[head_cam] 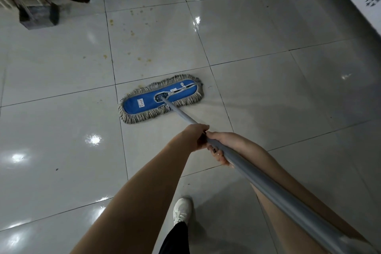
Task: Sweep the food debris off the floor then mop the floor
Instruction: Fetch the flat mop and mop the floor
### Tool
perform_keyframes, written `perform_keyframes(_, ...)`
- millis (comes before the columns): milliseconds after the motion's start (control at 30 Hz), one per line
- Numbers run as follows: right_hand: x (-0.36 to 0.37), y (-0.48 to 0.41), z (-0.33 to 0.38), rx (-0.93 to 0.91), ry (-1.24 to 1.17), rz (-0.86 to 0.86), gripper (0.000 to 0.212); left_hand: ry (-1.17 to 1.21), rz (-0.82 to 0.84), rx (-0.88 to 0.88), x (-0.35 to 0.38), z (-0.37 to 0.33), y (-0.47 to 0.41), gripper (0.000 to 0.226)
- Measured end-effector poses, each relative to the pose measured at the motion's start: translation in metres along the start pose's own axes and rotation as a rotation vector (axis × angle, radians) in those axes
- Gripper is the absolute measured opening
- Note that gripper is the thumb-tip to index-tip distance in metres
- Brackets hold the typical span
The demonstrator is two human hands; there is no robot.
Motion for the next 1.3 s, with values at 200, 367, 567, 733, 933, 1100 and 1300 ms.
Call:
perform_keyframes(200, -0.014, 0.012, -0.007, 0.011, 0.038, 0.029, 0.053, 0.037, 0.032, -0.017, 0.016, 0.009, 0.006, 0.019)
perform_keyframes(367, -0.049, 0.024, -0.025, 0.018, 0.086, -0.009, 0.054, 0.029, 0.058, -0.004, 0.051, 0.023, 0.015, 0.019)
perform_keyframes(567, -0.095, 0.036, -0.072, 0.019, 0.062, -0.039, 0.052, 0.0, 0.065, -0.005, 0.099, 0.07, 0.027, 0.02)
perform_keyframes(733, -0.148, 0.044, -0.122, 0.016, 0.051, -0.053, 0.049, -0.025, 0.075, -0.005, 0.153, 0.117, 0.034, 0.022)
perform_keyframes(933, -0.222, 0.054, -0.189, 0.032, 0.009, -0.046, 0.048, -0.064, 0.091, -0.044, 0.227, 0.182, 0.048, 0.02)
perform_keyframes(1100, -0.262, 0.058, -0.219, 0.008, -0.041, -0.096, 0.044, -0.044, 0.066, -0.05, 0.267, 0.212, 0.062, 0.022)
perform_keyframes(1300, -0.257, 0.049, -0.2, -0.018, 0.036, -0.07, 0.044, -0.034, -0.017, -0.006, 0.261, 0.195, 0.058, 0.022)
Point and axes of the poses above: each hand's wrist, its own y-axis away from the middle knuckle, its own x-axis out of the palm, z = x × y, the point moved 8 cm from there along -y, towards the middle knuckle, and after that the axes turned 7 degrees about -z, right-handed, at the moved point
